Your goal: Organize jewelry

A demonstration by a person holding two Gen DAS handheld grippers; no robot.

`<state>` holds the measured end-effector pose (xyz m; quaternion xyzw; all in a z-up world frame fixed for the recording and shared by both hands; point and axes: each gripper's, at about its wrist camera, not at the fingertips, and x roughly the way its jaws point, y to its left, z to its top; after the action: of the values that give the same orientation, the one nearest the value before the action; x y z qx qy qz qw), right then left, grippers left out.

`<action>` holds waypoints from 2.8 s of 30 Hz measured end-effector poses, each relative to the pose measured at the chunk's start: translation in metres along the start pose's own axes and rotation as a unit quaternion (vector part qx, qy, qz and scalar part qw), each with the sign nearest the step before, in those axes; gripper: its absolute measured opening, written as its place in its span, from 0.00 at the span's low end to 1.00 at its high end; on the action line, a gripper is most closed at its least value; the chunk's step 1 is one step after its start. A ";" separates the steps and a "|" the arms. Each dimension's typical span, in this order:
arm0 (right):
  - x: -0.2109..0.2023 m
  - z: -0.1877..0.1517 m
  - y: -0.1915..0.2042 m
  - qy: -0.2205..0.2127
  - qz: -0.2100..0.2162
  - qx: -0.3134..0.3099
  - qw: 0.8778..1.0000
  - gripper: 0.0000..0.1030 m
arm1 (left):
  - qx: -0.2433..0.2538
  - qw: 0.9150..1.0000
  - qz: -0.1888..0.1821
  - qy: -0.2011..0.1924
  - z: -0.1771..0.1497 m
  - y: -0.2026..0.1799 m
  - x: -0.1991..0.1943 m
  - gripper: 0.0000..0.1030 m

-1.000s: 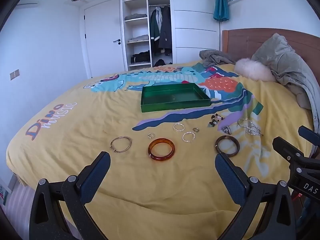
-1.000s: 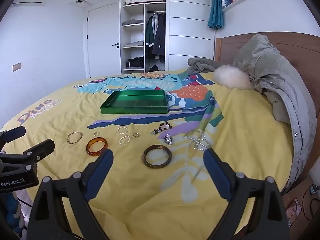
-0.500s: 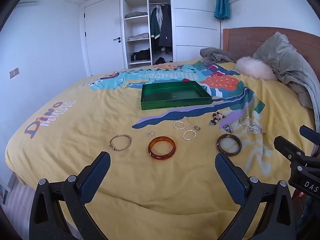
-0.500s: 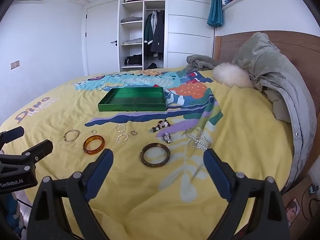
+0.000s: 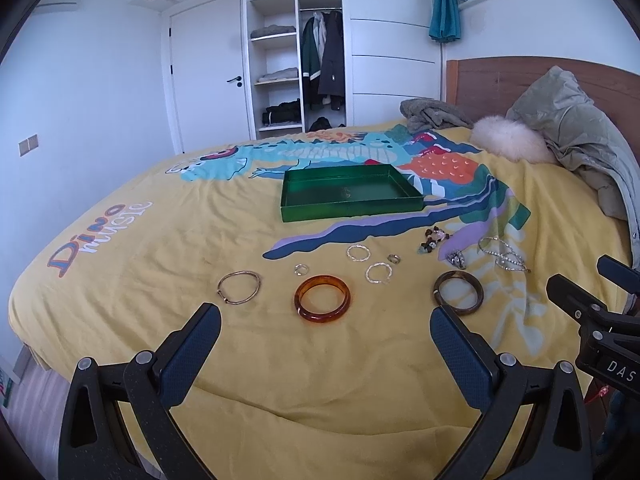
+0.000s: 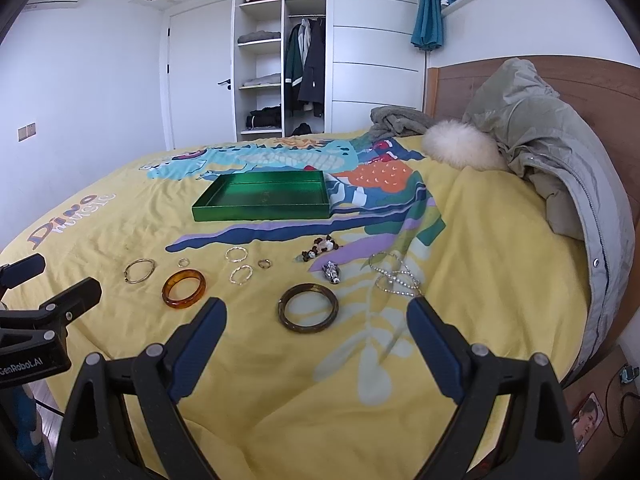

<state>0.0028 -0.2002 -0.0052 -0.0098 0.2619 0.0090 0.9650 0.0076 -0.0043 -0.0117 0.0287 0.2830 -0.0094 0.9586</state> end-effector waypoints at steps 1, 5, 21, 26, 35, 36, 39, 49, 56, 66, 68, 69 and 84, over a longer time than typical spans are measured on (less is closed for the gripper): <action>0.000 0.000 -0.001 0.000 0.001 0.002 1.000 0.89 | -0.001 1.000 0.000 0.000 0.000 0.000 0.000 1.00; 0.003 0.000 -0.002 0.003 0.005 0.005 1.000 0.89 | -0.004 1.000 -0.002 0.001 0.001 0.001 0.000 1.00; 0.003 0.000 -0.006 -0.010 0.024 0.016 1.000 0.89 | 0.002 1.000 -0.002 0.004 0.004 -0.001 -0.001 1.00; 0.003 0.001 -0.005 -0.013 0.029 0.021 0.999 0.89 | 0.003 1.000 0.000 0.003 0.005 -0.001 -0.001 1.00; 0.009 -0.001 -0.004 0.002 0.035 0.027 0.999 0.89 | 0.001 1.000 -0.003 0.005 0.006 0.001 0.001 1.00; 0.010 -0.002 -0.004 0.005 0.033 0.028 0.999 0.89 | 0.001 1.000 -0.005 0.006 0.006 0.001 0.002 1.00; 0.014 -0.003 -0.002 0.019 0.023 0.026 0.999 0.89 | 0.001 1.000 -0.006 0.014 0.005 0.002 0.006 1.00; 0.022 -0.005 0.001 0.041 0.008 0.018 0.999 0.89 | -0.002 1.000 -0.007 0.023 0.002 0.005 0.011 1.00; 0.024 -0.004 0.002 0.045 0.008 0.012 0.999 0.89 | -0.009 0.999 -0.011 0.029 0.002 0.008 0.016 1.00; 0.027 -0.004 0.003 0.047 0.012 0.010 0.999 0.89 | -0.020 0.999 -0.008 0.038 0.001 0.016 0.027 1.00; 0.030 -0.004 0.004 0.047 0.014 0.009 0.999 0.89 | -0.023 0.999 -0.008 0.040 0.000 0.017 0.029 1.00; 0.031 -0.004 0.004 0.047 0.016 0.009 0.999 0.89 | -0.024 0.999 -0.007 0.041 0.000 0.018 0.031 1.00; 0.074 -0.015 -0.024 0.077 0.063 0.066 0.993 0.87 | -0.054 0.992 0.011 0.114 -0.010 0.045 0.098 0.92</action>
<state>0.0595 -0.2236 -0.0547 0.0694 0.3358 0.0521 0.9379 0.0860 0.0415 -0.0711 -0.0187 0.3899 0.0194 0.9205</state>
